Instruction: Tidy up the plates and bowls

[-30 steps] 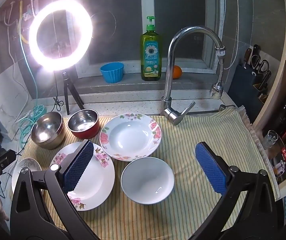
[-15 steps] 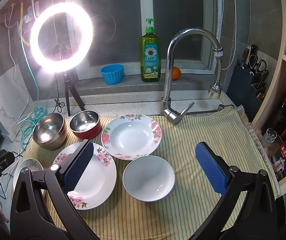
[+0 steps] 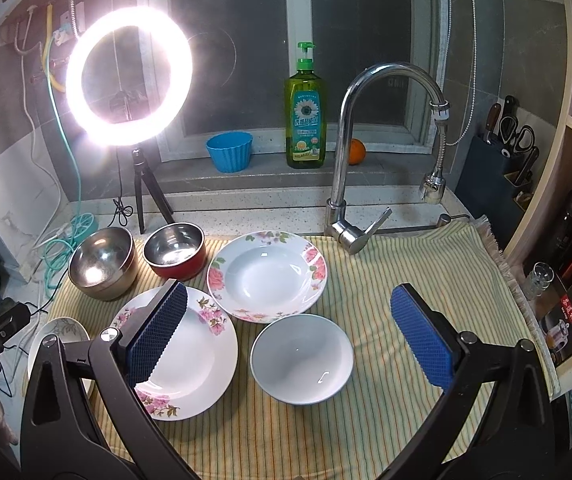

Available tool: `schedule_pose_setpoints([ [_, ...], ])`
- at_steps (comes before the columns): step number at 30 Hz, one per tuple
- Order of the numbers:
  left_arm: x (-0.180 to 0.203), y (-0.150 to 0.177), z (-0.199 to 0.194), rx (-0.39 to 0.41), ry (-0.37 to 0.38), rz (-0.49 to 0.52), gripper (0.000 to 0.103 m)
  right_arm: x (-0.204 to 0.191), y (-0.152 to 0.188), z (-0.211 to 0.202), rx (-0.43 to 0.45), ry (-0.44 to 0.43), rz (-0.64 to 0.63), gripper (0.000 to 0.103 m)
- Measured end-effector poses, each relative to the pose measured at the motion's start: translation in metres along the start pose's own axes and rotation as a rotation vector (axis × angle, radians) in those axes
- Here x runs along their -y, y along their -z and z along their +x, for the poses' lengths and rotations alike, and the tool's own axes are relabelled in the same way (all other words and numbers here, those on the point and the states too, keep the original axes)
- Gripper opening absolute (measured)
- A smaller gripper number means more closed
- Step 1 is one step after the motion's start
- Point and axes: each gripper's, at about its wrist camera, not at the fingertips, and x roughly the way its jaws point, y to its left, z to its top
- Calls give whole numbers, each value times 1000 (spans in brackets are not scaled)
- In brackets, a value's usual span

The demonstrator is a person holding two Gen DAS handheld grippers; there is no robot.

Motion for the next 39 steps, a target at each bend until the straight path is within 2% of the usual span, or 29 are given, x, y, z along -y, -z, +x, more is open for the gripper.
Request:
schedule_pose_setpoints([
  [39,3,-6,10,-2,16,5,102,2,-5,11,-17,-1,0,103],
])
